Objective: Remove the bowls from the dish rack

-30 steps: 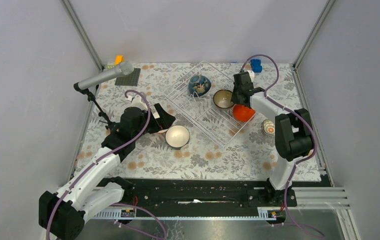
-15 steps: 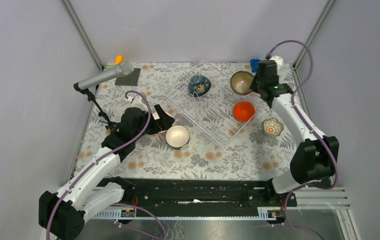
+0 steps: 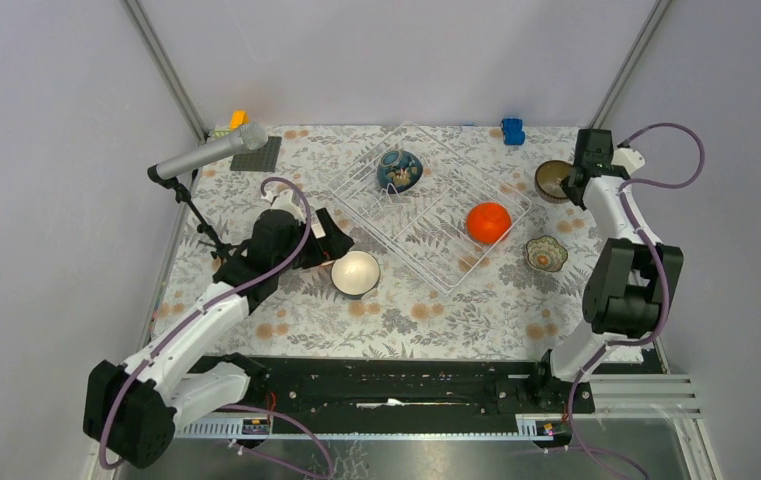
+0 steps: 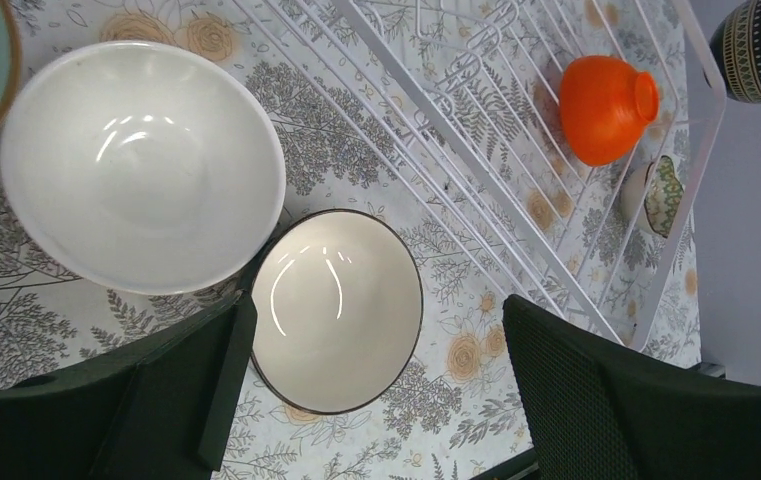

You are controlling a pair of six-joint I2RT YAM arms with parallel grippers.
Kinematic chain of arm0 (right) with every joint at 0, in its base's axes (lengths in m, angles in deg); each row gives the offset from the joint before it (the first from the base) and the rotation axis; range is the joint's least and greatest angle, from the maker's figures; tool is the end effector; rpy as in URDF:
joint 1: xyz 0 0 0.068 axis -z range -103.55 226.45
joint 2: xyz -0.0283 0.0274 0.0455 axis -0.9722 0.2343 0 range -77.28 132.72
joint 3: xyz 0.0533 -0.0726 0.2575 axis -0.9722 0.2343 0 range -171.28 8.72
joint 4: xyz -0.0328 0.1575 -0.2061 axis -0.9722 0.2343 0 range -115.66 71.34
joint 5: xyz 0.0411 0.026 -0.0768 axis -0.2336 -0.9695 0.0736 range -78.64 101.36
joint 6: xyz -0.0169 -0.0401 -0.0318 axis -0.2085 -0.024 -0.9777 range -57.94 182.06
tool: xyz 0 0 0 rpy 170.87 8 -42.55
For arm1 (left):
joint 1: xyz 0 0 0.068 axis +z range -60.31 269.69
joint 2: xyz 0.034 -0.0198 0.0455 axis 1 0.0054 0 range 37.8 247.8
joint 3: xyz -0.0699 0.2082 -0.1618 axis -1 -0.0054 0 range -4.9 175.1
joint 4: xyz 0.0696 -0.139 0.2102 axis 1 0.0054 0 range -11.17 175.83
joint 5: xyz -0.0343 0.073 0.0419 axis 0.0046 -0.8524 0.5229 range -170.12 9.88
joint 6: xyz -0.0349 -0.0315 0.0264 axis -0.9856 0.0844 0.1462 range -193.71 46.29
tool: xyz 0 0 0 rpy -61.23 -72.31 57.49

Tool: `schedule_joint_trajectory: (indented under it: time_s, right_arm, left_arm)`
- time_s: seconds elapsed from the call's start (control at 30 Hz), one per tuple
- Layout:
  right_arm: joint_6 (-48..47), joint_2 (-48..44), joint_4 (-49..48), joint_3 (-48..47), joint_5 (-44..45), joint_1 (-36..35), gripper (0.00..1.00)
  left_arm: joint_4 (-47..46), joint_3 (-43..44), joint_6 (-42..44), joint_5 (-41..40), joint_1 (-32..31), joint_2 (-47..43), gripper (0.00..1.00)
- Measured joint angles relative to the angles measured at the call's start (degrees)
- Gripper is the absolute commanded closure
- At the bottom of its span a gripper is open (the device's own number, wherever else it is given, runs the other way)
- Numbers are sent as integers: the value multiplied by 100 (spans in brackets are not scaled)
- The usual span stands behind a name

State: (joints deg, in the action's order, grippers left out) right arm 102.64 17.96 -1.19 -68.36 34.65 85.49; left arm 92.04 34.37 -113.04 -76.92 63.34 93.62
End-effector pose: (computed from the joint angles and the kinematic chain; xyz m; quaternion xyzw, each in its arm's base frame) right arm 0.3673 -0.0726 0.2848 0.4499 0.7801 -0.0709 0.4289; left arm 0.1951 -0.0988 0.2652 -0.0838 0.8607 -0.2923 0.4083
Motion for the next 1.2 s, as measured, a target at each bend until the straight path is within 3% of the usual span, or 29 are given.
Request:
schedule_joint_trajectory:
  time_s: [0.43, 0.57, 0.6, 0.63, 0.67, 0.97, 1.2]
  right_arm:
    - [446, 671, -151, 319, -310, 0, 93]
    - [487, 763, -254, 601, -391, 0, 76]
    - [492, 780, -254, 645, -400, 0, 65]
    - [498, 791, -271, 686, -420, 0, 48]
    - [514, 791, -302, 713, -431, 0, 44]
    - [284, 479, -564, 761, -468, -2, 32]
    - [-549, -343, -966, 763, -1484, -4, 2]
  left_arm:
    - [-131, 973, -109, 264, -350, 1838, 1]
    - [-179, 1298, -63, 236, -487, 2061, 1]
    - [-179, 1388, -24, 216, -494, 2114, 1]
    - [-179, 1486, 22, 179, -496, 2170, 1]
    - [-177, 1604, 79, 118, -496, 2238, 1]
    - [59, 2796, 938, -501, -496, 3016, 1]
    - [404, 4288, 1930, -1088, -566, 4026, 1]
